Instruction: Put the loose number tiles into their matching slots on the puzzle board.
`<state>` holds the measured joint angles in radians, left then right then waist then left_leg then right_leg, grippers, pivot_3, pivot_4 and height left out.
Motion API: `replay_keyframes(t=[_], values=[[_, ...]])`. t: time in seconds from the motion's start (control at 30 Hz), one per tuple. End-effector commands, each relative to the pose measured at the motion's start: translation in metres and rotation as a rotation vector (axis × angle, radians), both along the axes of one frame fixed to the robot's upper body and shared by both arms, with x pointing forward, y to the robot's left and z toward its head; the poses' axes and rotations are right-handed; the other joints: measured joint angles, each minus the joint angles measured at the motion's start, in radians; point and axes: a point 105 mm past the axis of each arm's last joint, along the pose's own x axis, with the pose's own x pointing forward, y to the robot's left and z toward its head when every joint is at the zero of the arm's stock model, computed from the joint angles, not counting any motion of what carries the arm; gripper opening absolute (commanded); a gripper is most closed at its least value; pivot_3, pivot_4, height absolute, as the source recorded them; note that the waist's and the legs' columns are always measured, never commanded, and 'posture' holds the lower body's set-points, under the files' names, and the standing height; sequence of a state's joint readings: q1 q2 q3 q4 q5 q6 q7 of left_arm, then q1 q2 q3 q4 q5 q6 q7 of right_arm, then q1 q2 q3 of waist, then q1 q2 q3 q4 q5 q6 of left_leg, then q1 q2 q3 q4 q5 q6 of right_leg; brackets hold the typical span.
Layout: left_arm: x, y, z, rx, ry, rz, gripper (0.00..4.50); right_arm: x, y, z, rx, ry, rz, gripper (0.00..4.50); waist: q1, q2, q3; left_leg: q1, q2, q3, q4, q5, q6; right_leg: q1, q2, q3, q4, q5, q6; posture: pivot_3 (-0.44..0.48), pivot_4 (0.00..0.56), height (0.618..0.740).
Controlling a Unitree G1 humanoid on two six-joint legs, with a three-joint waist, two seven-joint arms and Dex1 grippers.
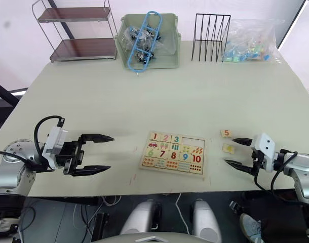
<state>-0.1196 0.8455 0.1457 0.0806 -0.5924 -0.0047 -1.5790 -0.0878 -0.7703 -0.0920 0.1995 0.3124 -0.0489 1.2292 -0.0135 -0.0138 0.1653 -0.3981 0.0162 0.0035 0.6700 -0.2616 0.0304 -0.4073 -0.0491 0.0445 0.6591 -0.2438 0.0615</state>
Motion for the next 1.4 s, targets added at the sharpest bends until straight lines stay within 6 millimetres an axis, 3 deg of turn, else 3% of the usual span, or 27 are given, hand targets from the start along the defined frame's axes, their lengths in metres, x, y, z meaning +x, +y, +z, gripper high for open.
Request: replay_keyframes(t=[0.03,0.77,0.8,0.9,1.03,1.07,1.4], values=[[-0.006,-0.004,0.011,0.001,-0.024,-0.071,4.50,0.002,-0.005,0.000,-0.065,0.015,0.034,4.47,0.000,0.000,0.000,0.000,0.000,0.000,0.000,0.000,0.000,0.000,0.000,0.000,0.000,0.000,0.000,0.000,0.150,0.740],[-0.018,-0.004,0.016,0.017,-0.007,-0.119,4.50,0.006,-0.014,-0.008,-0.114,0.068,-0.001,4.47,0.001,0.000,0.000,0.000,0.000,0.000,0.000,0.000,0.000,0.000,0.000,0.000,0.000,0.000,0.000,0.000,0.150,0.740],[-0.018,-0.004,0.016,0.016,-0.006,-0.121,4.50,0.006,-0.015,-0.008,-0.121,0.072,-0.001,3.93,0.001,0.000,0.000,0.000,0.000,0.000,0.000,0.000,0.000,0.000,0.000,0.000,0.000,0.000,0.000,0.000,0.150,0.740],[-0.018,-0.006,0.015,0.014,-0.005,-0.128,4.50,0.005,-0.015,-0.008,-0.145,0.102,-0.001,3.01,0.001,0.000,0.000,0.000,0.000,0.000,0.000,0.000,0.000,0.000,0.000,0.000,0.000,0.000,0.000,0.000,0.150,0.740],[-0.019,-0.007,0.015,0.008,-0.005,-0.130,4.50,0.006,-0.016,-0.006,-0.155,0.105,-0.003,1.03,0.001,-0.001,0.000,0.000,0.000,0.000,0.000,0.000,0.000,0.000,0.000,0.000,0.000,0.000,0.000,0.000,0.150,0.740],[-0.019,-0.007,0.015,0.008,-0.005,-0.131,4.50,0.007,-0.015,-0.006,-0.155,0.105,-0.004,0.87,0.001,-0.001,-0.001,0.000,0.000,0.000,0.000,0.000,0.000,0.000,0.000,0.000,0.000,0.000,0.000,0.000,0.150,0.740],[-0.020,-0.007,0.016,0.003,-0.009,-0.127,4.50,0.010,-0.011,-0.004,-0.145,0.088,-0.002,0.87,-0.001,-0.001,-0.001,0.001,0.000,0.001,0.000,0.000,0.000,0.000,0.000,0.000,0.000,0.000,0.000,0.000,0.150,0.740]])
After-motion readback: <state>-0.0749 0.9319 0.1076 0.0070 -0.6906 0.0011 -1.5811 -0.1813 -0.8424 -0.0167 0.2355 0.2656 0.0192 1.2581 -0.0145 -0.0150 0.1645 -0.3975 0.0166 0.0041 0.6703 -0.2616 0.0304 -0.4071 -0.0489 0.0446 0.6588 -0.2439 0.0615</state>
